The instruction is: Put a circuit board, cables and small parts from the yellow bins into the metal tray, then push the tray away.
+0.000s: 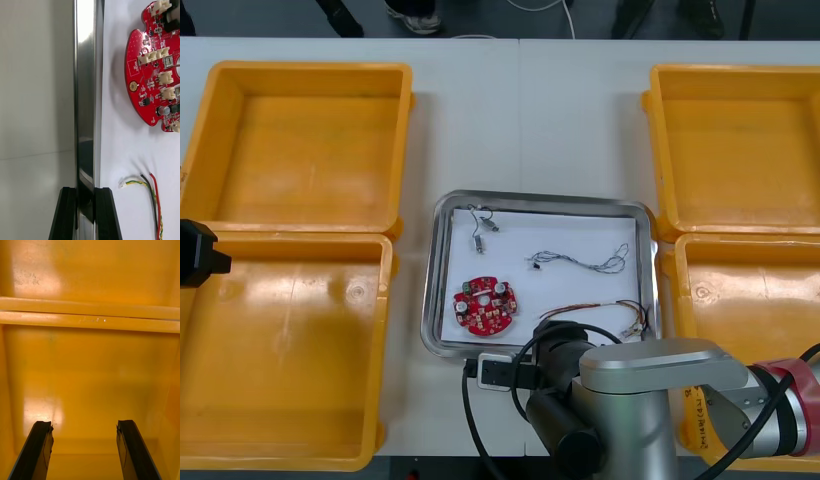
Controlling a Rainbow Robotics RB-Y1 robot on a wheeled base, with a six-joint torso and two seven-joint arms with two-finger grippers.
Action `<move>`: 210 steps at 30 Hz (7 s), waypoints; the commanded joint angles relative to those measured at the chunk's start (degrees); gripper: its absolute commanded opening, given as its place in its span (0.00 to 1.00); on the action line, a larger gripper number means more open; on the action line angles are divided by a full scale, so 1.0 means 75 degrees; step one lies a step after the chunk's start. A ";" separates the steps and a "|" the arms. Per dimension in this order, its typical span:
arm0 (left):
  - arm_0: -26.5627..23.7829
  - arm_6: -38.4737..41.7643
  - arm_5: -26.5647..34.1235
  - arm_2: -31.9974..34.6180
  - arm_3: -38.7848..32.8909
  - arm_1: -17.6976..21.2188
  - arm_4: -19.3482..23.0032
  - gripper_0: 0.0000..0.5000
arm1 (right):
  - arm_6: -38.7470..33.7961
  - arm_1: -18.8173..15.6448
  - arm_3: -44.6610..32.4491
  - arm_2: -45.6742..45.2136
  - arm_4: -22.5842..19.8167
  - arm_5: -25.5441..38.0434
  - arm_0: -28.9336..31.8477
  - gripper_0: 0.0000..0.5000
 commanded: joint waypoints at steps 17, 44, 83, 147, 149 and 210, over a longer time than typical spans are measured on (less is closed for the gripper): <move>0.0149 -0.0617 0.0043 0.0216 -0.0230 0.0250 0.0059 1.00 | 0.0110 0.0076 0.0530 0.0674 0.0072 -0.0182 -0.1180 0.00; 0.0149 -0.0617 0.0043 0.0216 -0.0230 0.0250 0.0059 1.00 | -0.0031 0.0135 0.1339 0.0674 0.0061 -0.0393 -0.1954 0.00; 0.0149 -0.0617 0.0043 0.0216 -0.0230 0.0250 0.0059 1.00 | 0.0039 0.0463 0.2956 -0.0170 -0.0408 -0.1307 -0.2832 0.00; 0.0149 -0.0617 0.0043 0.0216 -0.0230 0.0250 0.0059 1.00 | 0.0121 0.0944 0.5393 -0.0170 -0.0806 -0.3756 -0.3770 0.00; 0.0149 -0.0617 0.0043 0.0216 -0.0230 0.0250 0.0059 1.00 | 0.0133 0.1037 0.5557 -0.0170 -0.0806 -0.3850 -0.3782 0.00; 0.0149 -0.0617 0.0043 0.0216 -0.0230 0.0250 0.0059 1.00 | 0.0508 0.0850 0.5991 -0.0416 -0.1849 -0.5022 -0.4051 1.00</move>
